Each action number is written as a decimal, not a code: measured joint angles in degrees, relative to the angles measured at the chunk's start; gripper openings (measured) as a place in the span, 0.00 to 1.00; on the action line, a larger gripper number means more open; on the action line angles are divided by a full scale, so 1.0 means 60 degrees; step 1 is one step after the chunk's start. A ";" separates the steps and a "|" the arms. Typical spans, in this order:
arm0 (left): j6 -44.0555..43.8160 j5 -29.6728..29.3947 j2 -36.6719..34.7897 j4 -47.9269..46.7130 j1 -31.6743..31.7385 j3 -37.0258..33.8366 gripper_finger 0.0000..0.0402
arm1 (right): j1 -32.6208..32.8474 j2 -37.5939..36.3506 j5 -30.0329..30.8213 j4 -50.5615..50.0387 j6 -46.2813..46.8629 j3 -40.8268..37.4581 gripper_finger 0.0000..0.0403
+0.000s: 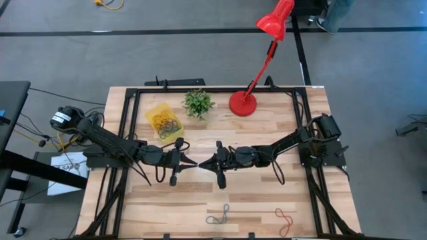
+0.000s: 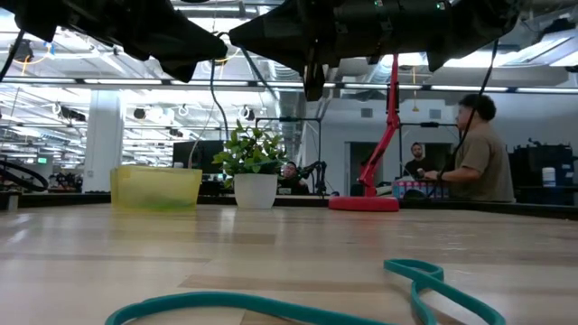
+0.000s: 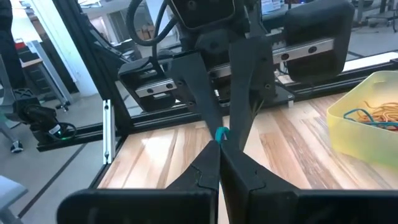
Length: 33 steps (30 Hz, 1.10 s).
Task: Pick and place items into bin
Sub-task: Put the blue rubber band into the yellow bin
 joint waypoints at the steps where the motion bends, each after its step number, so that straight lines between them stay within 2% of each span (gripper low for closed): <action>1: -0.0003 -0.0100 0.0000 0.0000 0.0000 0.0000 0.03 | 0.0000 -0.0003 0.0002 -0.0002 0.0075 0.0000 0.00; 5: -0.0073 -0.0359 0.0000 -0.0011 0.0000 0.0000 0.02 | 0.0000 -0.0004 0.0002 -0.0012 0.0080 0.0000 0.02; 10: -0.0179 -0.0448 0.0000 -0.0190 0.0000 0.0000 0.00 | 0.0000 -0.0007 0.0002 -0.0531 0.0077 0.0000 0.09; 13: -0.0490 -0.1014 -0.0002 -0.0420 -0.0009 -0.0004 0.00 | 0.0000 -0.0007 0.0002 -0.0809 0.0243 -0.0001 0.14; 16: -0.0797 -0.2581 -0.0004 -0.0852 -0.0007 -0.0004 0.00 | -0.0043 -0.0007 0.0049 -0.0975 0.0306 -0.0002 0.18; 22: -0.2026 -0.7857 -0.0064 -0.2319 0.0268 -0.0004 0.00 | -0.0062 -0.0007 0.0163 -0.1296 0.0313 0.0000 0.21; 24: -0.2419 -0.9181 -0.0073 -0.3101 0.0468 -0.0004 0.00 | -0.0046 -0.0007 0.0163 -0.1532 0.0313 -0.0001 0.20; 25: -0.2637 -0.9494 -0.0069 -0.3568 0.0601 -0.0004 0.00 | -0.0044 -0.0007 0.0163 -0.1595 0.0315 -0.0004 0.20; 28: -0.3578 -0.9351 -0.0069 -0.4991 0.1233 -0.0004 0.00 | -0.0043 -0.0007 0.0166 -0.1652 0.0317 -0.0004 0.20; 33: -0.5910 -0.7762 -0.0066 -0.7316 0.2524 -0.0007 0.00 | -0.0044 -0.0007 0.0192 -0.1671 0.0328 -0.0004 0.20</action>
